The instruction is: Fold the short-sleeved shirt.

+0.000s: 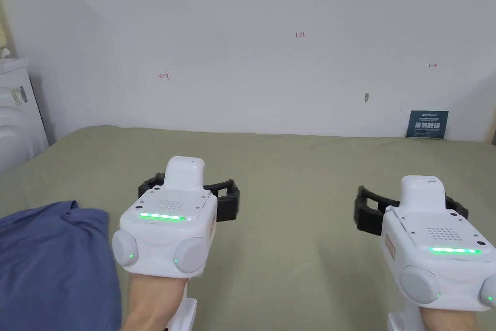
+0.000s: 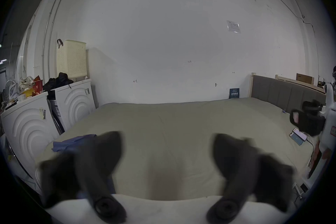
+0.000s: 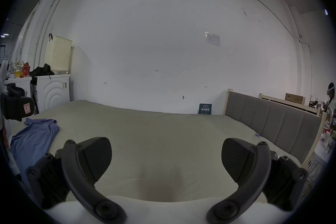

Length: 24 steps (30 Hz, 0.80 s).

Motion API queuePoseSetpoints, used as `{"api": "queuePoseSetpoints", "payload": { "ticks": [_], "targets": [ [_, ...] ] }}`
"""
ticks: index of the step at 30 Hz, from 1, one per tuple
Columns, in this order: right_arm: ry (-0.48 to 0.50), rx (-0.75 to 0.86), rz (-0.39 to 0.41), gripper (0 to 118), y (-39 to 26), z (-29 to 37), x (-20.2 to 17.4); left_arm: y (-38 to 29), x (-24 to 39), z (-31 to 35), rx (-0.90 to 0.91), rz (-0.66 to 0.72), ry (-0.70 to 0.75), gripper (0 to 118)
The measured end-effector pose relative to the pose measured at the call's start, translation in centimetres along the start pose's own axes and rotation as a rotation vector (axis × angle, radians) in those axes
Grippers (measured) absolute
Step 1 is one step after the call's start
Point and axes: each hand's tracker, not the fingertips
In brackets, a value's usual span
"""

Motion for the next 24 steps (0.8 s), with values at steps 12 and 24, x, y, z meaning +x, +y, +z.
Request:
{"api": "queuePoseSetpoints", "payload": {
  "ticks": [12,24],
  "targets": [
    [-0.046,-0.026,0.005,0,1.6,-0.8,0.5,0.0,0.8,-0.9,-0.031,-0.009,-0.001,0],
    [0.263,-0.029,0.036,0,1.0,-4.5,-14.7,-1.0,-14.7,3.1,-0.075,0.043,0.330,0]
  ]
}}
